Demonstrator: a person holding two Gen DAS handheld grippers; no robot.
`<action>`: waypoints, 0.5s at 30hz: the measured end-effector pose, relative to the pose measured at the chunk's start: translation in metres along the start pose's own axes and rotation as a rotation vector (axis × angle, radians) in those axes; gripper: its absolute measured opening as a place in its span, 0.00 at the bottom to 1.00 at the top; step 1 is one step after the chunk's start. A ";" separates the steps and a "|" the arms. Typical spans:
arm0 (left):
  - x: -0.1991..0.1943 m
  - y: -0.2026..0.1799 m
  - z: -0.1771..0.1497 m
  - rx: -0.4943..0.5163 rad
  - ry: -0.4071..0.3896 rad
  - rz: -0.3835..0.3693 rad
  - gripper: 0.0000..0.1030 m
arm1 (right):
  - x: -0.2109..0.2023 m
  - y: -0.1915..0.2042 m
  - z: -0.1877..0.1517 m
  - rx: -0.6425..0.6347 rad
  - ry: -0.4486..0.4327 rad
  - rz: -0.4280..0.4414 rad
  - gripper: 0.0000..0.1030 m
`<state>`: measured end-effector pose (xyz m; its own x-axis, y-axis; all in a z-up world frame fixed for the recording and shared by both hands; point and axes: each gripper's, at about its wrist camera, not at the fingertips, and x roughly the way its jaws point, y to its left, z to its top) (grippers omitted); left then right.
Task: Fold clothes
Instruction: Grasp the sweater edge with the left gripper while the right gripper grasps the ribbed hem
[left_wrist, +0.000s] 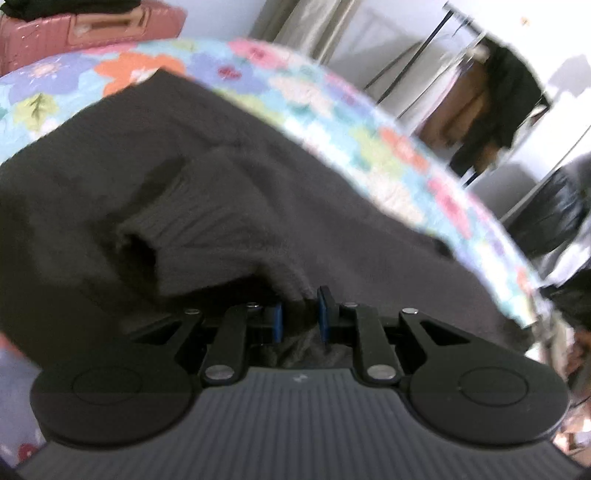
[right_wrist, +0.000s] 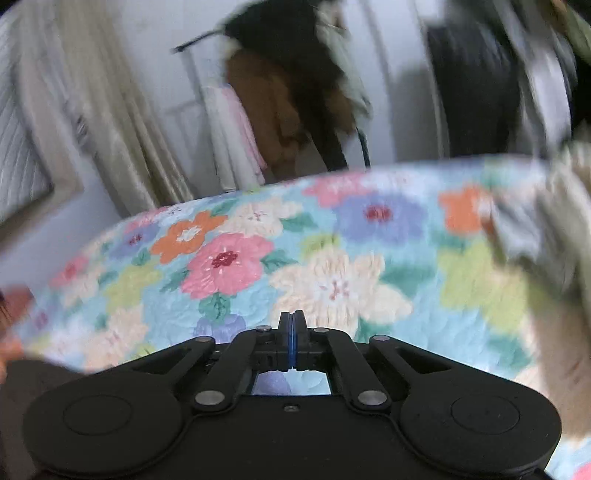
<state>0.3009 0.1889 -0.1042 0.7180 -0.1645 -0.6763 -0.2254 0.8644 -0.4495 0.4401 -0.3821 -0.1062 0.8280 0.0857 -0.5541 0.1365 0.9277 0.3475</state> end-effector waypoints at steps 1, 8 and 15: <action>0.002 0.000 -0.001 0.011 0.006 0.027 0.19 | 0.000 -0.005 -0.003 0.045 0.024 0.034 0.03; -0.001 0.012 0.003 -0.044 0.009 0.001 0.67 | -0.012 0.001 -0.054 0.129 0.235 0.194 0.26; -0.003 0.027 0.005 -0.145 0.009 -0.117 0.08 | -0.032 0.008 -0.097 0.190 0.383 0.306 0.50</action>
<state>0.2956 0.2148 -0.1116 0.7392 -0.2644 -0.6195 -0.2340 0.7615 -0.6044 0.3617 -0.3421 -0.1595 0.5920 0.5023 -0.6303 0.0452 0.7601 0.6483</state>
